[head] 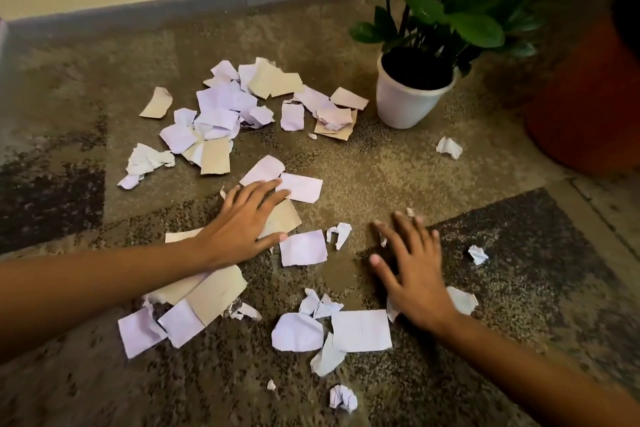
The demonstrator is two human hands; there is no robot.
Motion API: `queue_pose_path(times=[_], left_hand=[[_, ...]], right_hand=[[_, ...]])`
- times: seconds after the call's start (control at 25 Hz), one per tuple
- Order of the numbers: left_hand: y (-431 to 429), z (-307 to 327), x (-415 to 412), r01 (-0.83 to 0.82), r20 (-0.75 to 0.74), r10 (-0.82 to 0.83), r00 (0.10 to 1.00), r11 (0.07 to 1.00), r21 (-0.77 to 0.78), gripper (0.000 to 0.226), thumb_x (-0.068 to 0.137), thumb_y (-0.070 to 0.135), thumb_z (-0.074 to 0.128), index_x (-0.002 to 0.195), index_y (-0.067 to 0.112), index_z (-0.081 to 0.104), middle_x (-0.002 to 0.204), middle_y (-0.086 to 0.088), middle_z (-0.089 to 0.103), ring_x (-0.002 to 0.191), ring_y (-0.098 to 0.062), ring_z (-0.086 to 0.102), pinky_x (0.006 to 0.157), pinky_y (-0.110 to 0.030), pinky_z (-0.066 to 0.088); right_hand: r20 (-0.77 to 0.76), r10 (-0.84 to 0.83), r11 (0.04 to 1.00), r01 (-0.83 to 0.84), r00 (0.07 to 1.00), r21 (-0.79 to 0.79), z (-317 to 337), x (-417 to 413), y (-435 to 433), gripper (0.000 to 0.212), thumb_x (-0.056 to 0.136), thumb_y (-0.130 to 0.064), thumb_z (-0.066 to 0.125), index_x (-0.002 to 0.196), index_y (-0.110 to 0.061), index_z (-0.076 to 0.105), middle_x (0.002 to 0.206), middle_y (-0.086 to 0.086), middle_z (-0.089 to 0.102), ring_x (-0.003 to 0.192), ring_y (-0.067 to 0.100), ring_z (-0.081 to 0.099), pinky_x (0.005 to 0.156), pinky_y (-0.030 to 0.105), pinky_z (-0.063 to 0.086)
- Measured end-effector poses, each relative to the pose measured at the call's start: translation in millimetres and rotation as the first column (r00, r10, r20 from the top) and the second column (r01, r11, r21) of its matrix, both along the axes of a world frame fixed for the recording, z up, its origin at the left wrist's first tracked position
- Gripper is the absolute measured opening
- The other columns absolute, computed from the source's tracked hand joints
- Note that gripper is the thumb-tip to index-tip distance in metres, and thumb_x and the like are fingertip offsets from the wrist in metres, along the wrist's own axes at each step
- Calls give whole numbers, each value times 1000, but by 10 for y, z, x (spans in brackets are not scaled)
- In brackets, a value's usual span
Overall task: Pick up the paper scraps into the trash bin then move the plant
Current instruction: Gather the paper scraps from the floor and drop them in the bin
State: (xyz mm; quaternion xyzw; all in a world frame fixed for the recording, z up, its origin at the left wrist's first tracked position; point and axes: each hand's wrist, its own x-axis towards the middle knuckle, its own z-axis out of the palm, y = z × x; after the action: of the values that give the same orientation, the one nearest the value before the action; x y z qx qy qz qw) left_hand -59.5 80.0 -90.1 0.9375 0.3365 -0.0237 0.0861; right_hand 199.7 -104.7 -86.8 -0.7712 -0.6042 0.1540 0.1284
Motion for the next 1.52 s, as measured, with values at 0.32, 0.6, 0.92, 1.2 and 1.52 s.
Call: queue_pose_path(times=[0.32,0.6,0.92,1.2,1.52], left_hand=[[47,37,422,127,170,-108,979,986,-108,64,87,58,49,142,36,27,159,6,-6,142,-24,18,112,-53,16],[87,19,478,175,-49,-176,983,984,-25,72,84,69,37,147,45,12,158,10,7,140,-28,17,112,-60,18],[-107,207,229,86,148,-83,985,996,-13,55,90,50,48,140,32,37,149,1,26,130,-22,33,106,-49,29],[-786,158,-181,460,-39,-459,888,878,133,64,87,61,42,146,42,26,160,-1,10,144,-31,18,110,-66,15],[-667,69,-547,-111,-4,112,994,991,73,80,74,80,32,145,51,10,160,-1,-7,145,-38,1,105,-72,2]], right_hand=[[62,443,896,-444,894,14,50,-1134,-19,68,88,-74,23,148,-43,16,161,0,10,147,32,8,112,68,3],[223,588,797,-604,777,2,40,-1364,-181,54,80,-53,55,127,-27,45,133,8,47,122,32,45,107,65,27],[167,239,955,-263,957,137,83,-828,-654,57,85,-65,41,129,-29,48,143,5,43,140,28,29,109,68,14],[277,291,936,-332,916,115,-244,-977,-1024,69,84,-71,44,145,-43,29,159,11,16,145,43,9,102,78,9],[199,-451,893,443,870,82,-219,-578,-170,70,81,-73,32,145,-49,19,159,2,11,145,39,8,106,75,3]])
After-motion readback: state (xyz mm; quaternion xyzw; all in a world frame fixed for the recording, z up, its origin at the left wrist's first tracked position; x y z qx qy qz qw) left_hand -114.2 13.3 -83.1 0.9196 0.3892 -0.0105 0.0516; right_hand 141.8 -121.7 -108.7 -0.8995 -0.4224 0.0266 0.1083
